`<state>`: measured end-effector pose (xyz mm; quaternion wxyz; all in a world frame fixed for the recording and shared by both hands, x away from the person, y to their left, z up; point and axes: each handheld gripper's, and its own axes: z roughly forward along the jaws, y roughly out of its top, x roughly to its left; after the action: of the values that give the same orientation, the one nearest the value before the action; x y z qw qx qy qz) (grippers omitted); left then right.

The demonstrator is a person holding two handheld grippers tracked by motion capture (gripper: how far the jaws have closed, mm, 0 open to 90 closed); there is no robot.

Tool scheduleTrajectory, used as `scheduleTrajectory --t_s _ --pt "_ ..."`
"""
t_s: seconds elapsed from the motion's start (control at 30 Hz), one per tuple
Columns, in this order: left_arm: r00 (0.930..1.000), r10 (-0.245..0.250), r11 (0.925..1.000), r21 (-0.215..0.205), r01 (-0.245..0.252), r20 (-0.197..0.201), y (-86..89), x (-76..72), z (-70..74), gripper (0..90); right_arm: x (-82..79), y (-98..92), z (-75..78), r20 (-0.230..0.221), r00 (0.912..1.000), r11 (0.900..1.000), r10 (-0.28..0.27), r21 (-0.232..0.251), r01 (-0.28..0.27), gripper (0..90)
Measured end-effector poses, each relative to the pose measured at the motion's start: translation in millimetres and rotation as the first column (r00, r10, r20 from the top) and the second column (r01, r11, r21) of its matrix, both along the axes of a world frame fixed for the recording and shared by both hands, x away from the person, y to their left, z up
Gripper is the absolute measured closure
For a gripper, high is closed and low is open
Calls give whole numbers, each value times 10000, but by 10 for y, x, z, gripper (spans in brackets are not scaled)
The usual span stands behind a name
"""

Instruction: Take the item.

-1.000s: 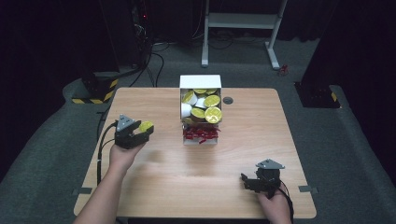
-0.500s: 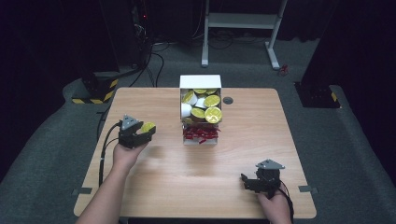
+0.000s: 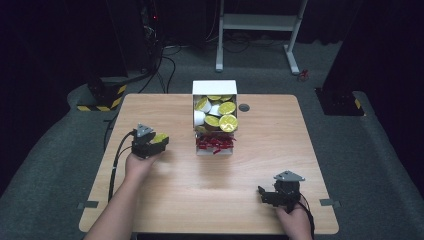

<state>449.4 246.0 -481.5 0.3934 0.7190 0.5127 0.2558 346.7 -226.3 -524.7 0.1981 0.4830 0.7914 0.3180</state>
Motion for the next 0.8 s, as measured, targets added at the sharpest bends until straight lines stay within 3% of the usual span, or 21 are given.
scheduleTrajectory --t_s 0.17,0.3,0.8 --pt "9996 -116 9998 167 120 -272 -60 24 -92 384 0 0 0 0 10000 10000 1 0 -1 84" --pt "9994 120 9999 -38 -121 -333 -33 28 -166 384 1 -1 0 14 10000 10000 9 -18 -9 84" --pt "9994 170 9995 288 -161 -300 -46 32 -273 383 4 -5 -1 44 10000 10000 60 -40 -60 84"
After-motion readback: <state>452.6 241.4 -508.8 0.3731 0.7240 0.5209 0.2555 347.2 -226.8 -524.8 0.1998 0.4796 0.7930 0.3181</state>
